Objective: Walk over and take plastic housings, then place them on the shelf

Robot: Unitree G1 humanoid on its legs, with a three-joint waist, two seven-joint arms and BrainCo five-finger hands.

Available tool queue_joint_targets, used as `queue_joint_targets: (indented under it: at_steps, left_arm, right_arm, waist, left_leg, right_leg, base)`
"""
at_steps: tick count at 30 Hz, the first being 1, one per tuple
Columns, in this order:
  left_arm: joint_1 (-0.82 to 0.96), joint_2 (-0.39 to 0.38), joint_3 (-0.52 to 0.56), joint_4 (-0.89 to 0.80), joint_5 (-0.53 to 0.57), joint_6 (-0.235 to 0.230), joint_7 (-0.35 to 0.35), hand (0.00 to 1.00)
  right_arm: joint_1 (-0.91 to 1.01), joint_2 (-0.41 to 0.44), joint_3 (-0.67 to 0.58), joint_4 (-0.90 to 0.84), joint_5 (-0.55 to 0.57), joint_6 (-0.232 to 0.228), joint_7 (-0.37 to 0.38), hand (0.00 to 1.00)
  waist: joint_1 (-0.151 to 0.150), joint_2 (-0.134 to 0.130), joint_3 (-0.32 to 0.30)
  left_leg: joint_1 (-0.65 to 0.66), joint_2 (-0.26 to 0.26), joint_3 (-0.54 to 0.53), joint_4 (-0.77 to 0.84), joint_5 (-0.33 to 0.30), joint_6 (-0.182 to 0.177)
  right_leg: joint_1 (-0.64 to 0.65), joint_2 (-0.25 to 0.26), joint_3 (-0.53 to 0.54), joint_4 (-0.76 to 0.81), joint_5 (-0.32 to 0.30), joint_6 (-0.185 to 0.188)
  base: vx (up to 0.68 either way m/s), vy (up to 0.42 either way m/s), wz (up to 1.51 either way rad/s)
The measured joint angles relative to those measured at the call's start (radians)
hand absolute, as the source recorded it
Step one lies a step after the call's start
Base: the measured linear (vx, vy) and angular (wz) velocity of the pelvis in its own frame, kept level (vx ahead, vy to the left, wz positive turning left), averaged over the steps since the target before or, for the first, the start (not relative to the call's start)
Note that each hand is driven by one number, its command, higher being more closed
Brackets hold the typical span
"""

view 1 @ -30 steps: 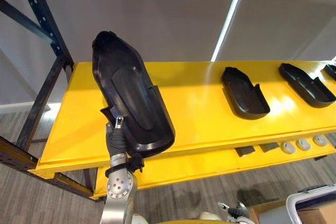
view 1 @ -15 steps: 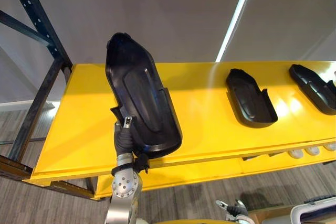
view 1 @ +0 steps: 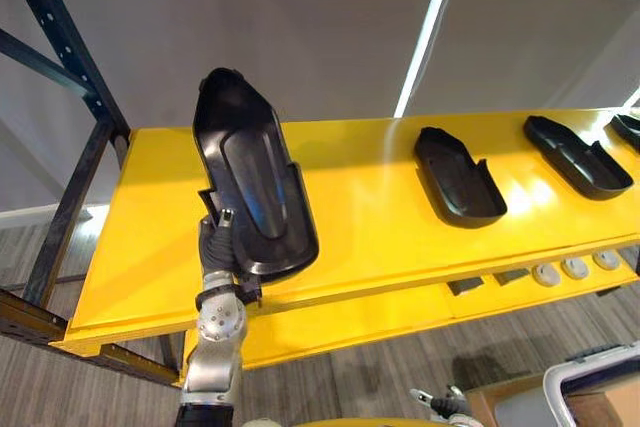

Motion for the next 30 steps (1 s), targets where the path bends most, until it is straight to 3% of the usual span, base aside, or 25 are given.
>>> queue_joint_targets:
  at_steps: [4,10,17,18,24,30]
  left_arm:
    - [-0.066,0.018,0.002,0.056,0.003,0.013,-0.004,1.0]
    - [-0.193,0.055,0.04,0.239,0.004,0.062,-0.005,1.0]
    - [-0.227,0.105,0.05,0.367,0.018,0.086,-0.024,1.0]
    - [-0.229,0.105,0.052,0.367,0.019,0.085,-0.023,0.0]
    - [-0.26,0.104,0.077,0.411,0.021,0.087,-0.022,0.0]
    - [-0.26,0.052,0.114,0.407,0.022,0.091,0.007,0.0]
  right_arm:
    - [0.002,-0.007,-0.001,0.001,-0.002,0.015,0.02,0.0]
    - [-0.005,0.005,-0.023,0.001,-0.003,0.018,0.041,0.0]
    - [-0.007,0.005,-0.031,-0.002,-0.004,0.018,0.042,0.0]
    - [-0.007,0.005,-0.031,-0.002,-0.004,0.018,0.042,0.0]
    - [-0.009,0.005,-0.038,-0.004,-0.004,0.017,0.042,0.0]
    - [-0.007,0.004,-0.04,-0.006,-0.004,0.017,0.041,0.0]
  waist:
    - [0.0,0.012,-0.02]
    - [-0.017,0.001,-0.025]
    - [-0.027,0.004,-0.025]
    - [-0.026,0.005,-0.026]
    - [-0.026,0.014,-0.025]
    - [-0.026,0.009,-0.023]
  left_leg:
    - [-0.013,-0.001,0.004,-0.018,0.023,-0.002]
    - [-0.025,-0.002,0.005,-0.011,0.028,-0.001]
    - [-0.007,0.0,0.014,-0.043,0.044,-0.006]
    - [-0.007,0.0,0.014,-0.051,0.049,-0.005]
    - [0.01,-0.001,0.016,-0.104,0.089,-0.001]
    - [-0.008,-0.036,0.008,-0.151,0.106,0.004]
  right_leg:
    - [-0.016,0.005,0.0,-0.013,0.012,-0.005]
    - [-0.029,0.01,0.015,-0.013,0.021,0.003]
    - [-0.04,0.017,0.023,-0.012,0.036,0.004]
    - [-0.045,0.018,0.022,-0.012,0.041,0.001]
    - [-0.053,0.026,0.02,-0.013,0.075,-0.009]
    - [-0.063,-0.001,0.039,-0.042,0.051,0.001]
  base:
    - [-0.02,-0.016,0.0]
    - [0.03,0.002,-0.04]
    - [0.04,0.003,-0.04]
    - [0.0,0.0,0.0]
    - [-0.06,-0.01,-0.01]
    - [-0.15,-0.015,0.02]
